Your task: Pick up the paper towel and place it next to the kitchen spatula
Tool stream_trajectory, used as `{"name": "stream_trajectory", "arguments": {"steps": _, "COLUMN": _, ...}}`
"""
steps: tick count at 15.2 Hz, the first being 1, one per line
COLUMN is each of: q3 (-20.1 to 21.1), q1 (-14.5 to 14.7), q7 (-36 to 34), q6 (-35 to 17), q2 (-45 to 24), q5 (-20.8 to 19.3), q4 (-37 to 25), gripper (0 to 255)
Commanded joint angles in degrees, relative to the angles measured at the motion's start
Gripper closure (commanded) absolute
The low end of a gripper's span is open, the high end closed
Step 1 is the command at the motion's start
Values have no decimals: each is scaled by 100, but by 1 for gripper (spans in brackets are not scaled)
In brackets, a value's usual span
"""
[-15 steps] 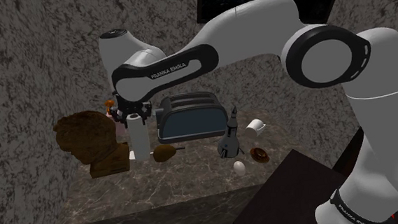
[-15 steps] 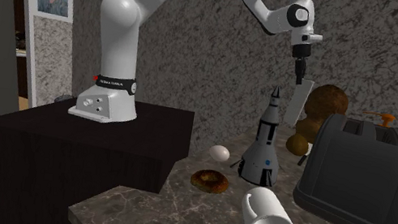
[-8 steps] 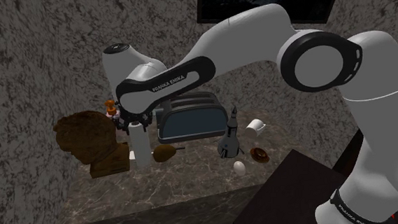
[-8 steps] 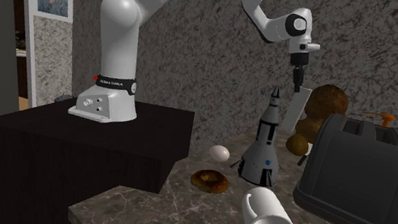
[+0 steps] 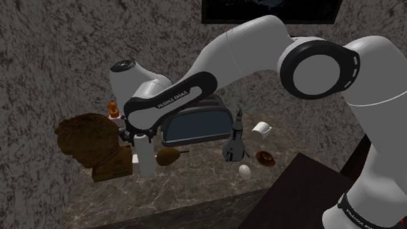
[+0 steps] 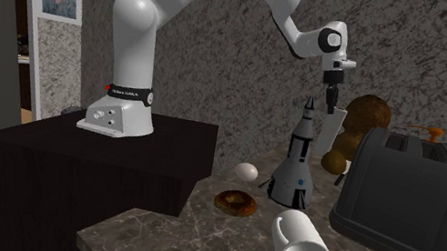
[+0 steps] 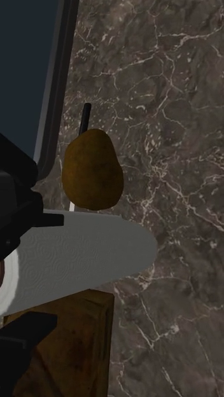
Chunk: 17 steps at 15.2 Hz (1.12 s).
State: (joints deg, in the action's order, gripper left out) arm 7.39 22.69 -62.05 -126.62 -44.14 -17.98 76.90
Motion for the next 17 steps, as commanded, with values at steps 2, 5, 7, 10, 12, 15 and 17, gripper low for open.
{"name": "stream_trajectory", "arguments": {"steps": 2, "q3": -13, "q1": 9, "q7": -24, "q6": -85, "q2": -83, "q5": -18, "q4": 0, "gripper": 255}}
{"name": "stream_trajectory", "arguments": {"steps": 5, "q3": -13, "q1": 9, "q7": -24, "q6": -84, "q2": -84, "q5": -18, "q4": -1, "gripper": 255}}
{"name": "stream_trajectory", "arguments": {"steps": 7, "q3": -13, "q1": 9, "q7": -24, "q6": -84, "q2": -84, "q5": -18, "q4": -1, "gripper": 255}}
{"name": "stream_trajectory", "arguments": {"steps": 10, "q3": -13, "q1": 9, "q7": -24, "q6": -85, "q2": -84, "q5": -18, "q4": -1, "gripper": 0}}
{"name": "stream_trajectory", "arguments": {"steps": 12, "q3": -13, "q1": 9, "q7": -24, "q6": -85, "q2": -83, "q5": -18, "q4": 0, "gripper": 0}}
{"name": "stream_trajectory", "arguments": {"steps": 15, "q3": 6, "q1": 13, "q7": -17, "q6": 17, "q2": 47, "q5": 1, "q4": 30, "gripper": 0}}
{"name": "stream_trajectory", "arguments": {"steps": 17, "q3": 42, "q1": 25, "q7": 0, "q6": 234, "q2": 292, "q5": 40, "q4": 61, "gripper": 0}}
